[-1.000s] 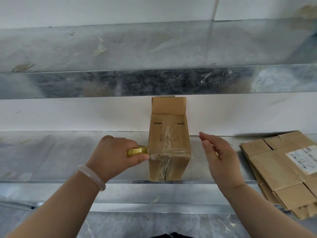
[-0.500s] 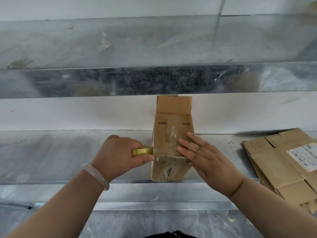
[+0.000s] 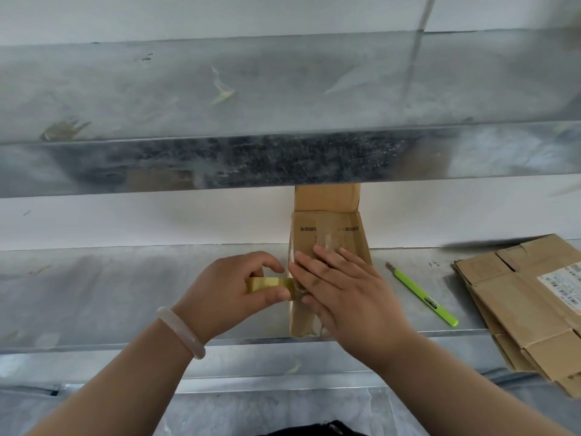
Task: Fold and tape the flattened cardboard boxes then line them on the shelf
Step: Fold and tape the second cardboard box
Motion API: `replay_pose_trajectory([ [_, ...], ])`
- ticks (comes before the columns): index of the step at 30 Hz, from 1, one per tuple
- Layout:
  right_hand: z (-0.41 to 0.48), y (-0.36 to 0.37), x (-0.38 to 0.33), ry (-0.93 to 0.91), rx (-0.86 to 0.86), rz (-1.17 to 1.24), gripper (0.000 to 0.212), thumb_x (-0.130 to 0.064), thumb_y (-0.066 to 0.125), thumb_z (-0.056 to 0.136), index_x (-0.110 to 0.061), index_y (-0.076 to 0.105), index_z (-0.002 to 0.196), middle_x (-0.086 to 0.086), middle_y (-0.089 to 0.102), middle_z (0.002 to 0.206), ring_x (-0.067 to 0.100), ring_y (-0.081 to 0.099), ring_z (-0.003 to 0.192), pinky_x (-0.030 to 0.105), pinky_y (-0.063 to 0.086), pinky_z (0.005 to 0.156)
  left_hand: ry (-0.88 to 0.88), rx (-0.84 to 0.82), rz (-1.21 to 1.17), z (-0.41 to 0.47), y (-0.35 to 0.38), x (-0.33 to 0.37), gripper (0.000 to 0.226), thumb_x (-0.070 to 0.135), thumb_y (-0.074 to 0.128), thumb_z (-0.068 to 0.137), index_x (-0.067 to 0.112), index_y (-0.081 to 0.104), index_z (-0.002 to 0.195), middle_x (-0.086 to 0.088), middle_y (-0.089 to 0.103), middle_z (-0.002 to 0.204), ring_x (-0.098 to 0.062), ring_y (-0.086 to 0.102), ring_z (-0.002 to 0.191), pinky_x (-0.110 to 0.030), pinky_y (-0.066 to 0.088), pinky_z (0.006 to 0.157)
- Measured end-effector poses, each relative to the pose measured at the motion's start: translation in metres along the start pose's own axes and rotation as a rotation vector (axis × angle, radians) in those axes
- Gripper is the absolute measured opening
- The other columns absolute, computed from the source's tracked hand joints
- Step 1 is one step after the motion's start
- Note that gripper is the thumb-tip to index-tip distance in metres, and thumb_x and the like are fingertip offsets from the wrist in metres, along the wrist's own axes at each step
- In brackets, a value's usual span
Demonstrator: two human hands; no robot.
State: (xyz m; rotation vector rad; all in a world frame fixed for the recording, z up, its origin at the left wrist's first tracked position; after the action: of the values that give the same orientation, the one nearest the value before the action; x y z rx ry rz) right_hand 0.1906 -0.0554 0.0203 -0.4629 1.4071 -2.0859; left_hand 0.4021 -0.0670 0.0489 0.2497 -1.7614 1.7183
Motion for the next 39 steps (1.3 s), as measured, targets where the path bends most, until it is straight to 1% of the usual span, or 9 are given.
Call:
replay_pose_trajectory([
  [3, -0.001, 0.003, 0.0, -0.004, 0.009, 0.0, 0.044, -0.038, 0.038, 0.1, -0.029, 0.048, 0.142, -0.011, 0.048, 0.146, 0.015, 0.042, 0.138, 0.041, 0.04, 0.111, 0.098, 0.019, -0.106, -0.003, -0.001, -0.01, 0.044, 0.082, 0.049, 0.068, 0.047, 0.058, 0.093, 0.02, 0.06, 0.08, -0.004, 0.057, 0.073, -0.013, 0.046, 0.061],
  [7, -0.002, 0.006, 0.001, 0.004, 0.015, -0.002, 0.044, -0.037, 0.043, 0.101, -0.031, 0.045, 0.144, -0.012, 0.045, 0.148, 0.013, 0.039, 0.14, 0.039, 0.036, 0.113, 0.212, -0.004, 0.002, 0.003, -0.005, -0.012, 0.058, 0.085, 0.039, 0.072, 0.041, 0.064, 0.101, 0.02, 0.067, 0.083, 0.001, 0.059, 0.077, -0.018, 0.05, 0.067],
  [11, -0.003, 0.006, 0.001, 0.018, 0.021, 0.011, 0.045, -0.036, 0.046, 0.1, -0.032, 0.044, 0.145, -0.013, 0.044, 0.148, 0.012, 0.038, 0.14, 0.038, 0.033, 0.114, 0.141, -0.133, 0.278, 0.011, -0.007, -0.01, 0.103, 0.102, 0.01, 0.046, 0.04, 0.068, 0.106, 0.014, 0.068, 0.087, -0.003, 0.058, 0.08, -0.025, 0.048, 0.073],
  [14, -0.004, 0.006, 0.0, 0.018, 0.033, 0.01, 0.044, -0.037, 0.044, 0.101, -0.031, 0.045, 0.144, -0.013, 0.044, 0.148, 0.012, 0.038, 0.14, 0.038, 0.033, 0.114, 0.1, -0.185, 0.371, 0.015, -0.001, -0.013, 0.113, 0.103, 0.005, 0.038, 0.037, 0.069, 0.103, 0.012, 0.069, 0.086, -0.005, 0.06, 0.08, -0.029, 0.051, 0.074],
  [17, -0.004, 0.006, 0.0, 0.019, 0.055, 0.011, 0.043, -0.037, 0.042, 0.101, -0.031, 0.047, 0.143, -0.013, 0.046, 0.147, 0.012, 0.04, 0.139, 0.039, 0.036, 0.112, 0.13, -0.149, 0.331, 0.014, -0.004, -0.016, 0.103, 0.101, 0.014, 0.043, 0.041, 0.064, 0.11, 0.019, 0.061, 0.085, -0.001, 0.053, 0.08, -0.019, 0.043, 0.071],
  [23, -0.005, 0.005, 0.001, 0.017, 0.089, 0.014, 0.041, -0.035, 0.046, 0.1, -0.029, 0.052, 0.14, -0.011, 0.048, 0.146, 0.013, 0.042, 0.138, 0.04, 0.039, 0.111, 0.233, 0.078, -0.083, 0.001, 0.002, -0.034, 0.052, 0.073, 0.064, 0.065, 0.045, 0.064, 0.109, 0.023, 0.053, 0.096, 0.002, 0.053, 0.087, -0.007, 0.041, 0.073],
  [26, -0.004, 0.005, 0.0, 0.009, 0.105, 0.026, 0.04, -0.035, 0.046, 0.101, -0.028, 0.053, 0.139, -0.011, 0.05, 0.145, 0.014, 0.043, 0.137, 0.04, 0.04, 0.11, 0.246, 0.085, -0.046, -0.005, 0.01, -0.039, 0.045, 0.07, 0.058, 0.075, 0.04, 0.07, 0.106, 0.022, 0.053, 0.093, 0.001, 0.054, 0.081, -0.01, 0.043, 0.068],
  [33, -0.004, 0.005, 0.001, 0.002, 0.073, 0.021, 0.041, -0.037, 0.042, 0.102, -0.03, 0.05, 0.141, -0.012, 0.047, 0.147, 0.013, 0.041, 0.139, 0.039, 0.035, 0.113, 0.288, 0.07, 0.282, 0.005, 0.014, -0.028, 0.065, 0.078, 0.029, 0.083, 0.033, 0.071, 0.106, 0.017, 0.059, 0.079, -0.002, 0.057, 0.064, -0.018, 0.046, 0.057],
  [39, -0.003, 0.002, 0.0, -0.002, 0.092, 0.034, 0.041, -0.036, 0.044, 0.1, -0.029, 0.053, 0.139, -0.011, 0.051, 0.144, 0.014, 0.045, 0.136, 0.039, 0.039, 0.111, 0.137, 0.09, -0.045, -0.008, 0.003, -0.035, 0.048, 0.074, 0.06, 0.066, 0.046, 0.066, 0.104, 0.025, 0.053, 0.096, 0.002, 0.053, 0.09, -0.006, 0.041, 0.075],
])
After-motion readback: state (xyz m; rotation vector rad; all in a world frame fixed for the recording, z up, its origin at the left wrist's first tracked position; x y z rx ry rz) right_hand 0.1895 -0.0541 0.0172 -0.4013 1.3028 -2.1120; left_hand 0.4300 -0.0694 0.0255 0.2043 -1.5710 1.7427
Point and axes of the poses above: each hand's wrist, its own z-axis towards the middle knuckle, its own y-axis out of the palm, x = y × z, the point moved 2 cm from there along z, towards the middle knuckle
